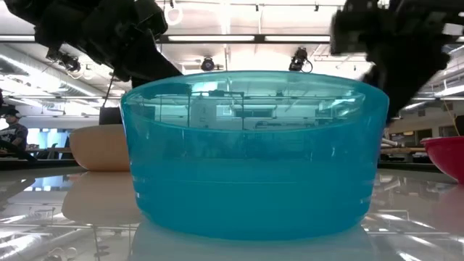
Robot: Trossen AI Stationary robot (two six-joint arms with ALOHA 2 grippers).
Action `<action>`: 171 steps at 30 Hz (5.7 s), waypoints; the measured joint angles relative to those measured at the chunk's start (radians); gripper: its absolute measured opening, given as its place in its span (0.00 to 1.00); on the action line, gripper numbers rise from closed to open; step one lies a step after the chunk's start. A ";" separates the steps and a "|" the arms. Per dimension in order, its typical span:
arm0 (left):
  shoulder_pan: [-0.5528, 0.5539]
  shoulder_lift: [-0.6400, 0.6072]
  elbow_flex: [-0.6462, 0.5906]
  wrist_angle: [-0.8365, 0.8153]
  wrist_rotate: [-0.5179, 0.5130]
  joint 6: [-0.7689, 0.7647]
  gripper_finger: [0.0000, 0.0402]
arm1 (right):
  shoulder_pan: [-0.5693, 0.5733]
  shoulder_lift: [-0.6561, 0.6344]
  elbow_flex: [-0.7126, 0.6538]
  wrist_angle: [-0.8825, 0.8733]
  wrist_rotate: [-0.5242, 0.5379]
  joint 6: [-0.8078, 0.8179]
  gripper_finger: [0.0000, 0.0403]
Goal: Nest bowls inside each other
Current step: Stack the blue bowl into the gray bowl
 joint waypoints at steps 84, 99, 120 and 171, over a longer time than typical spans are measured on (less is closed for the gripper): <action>0.245 -0.313 0.000 -0.523 0.150 -0.417 0.35 | -0.198 -0.021 0.305 -0.770 -0.134 0.462 0.35; 0.183 -0.342 0.000 -0.657 0.383 -0.531 0.35 | -0.187 0.209 0.329 0.008 -0.363 0.166 0.34; 0.168 -0.598 0.000 -0.874 0.387 -0.657 0.35 | -0.110 0.455 0.453 0.251 -0.328 -0.111 0.34; 0.336 -0.647 0.417 -1.398 -0.047 -0.557 0.35 | -0.624 0.926 1.252 0.275 -0.112 -0.222 0.10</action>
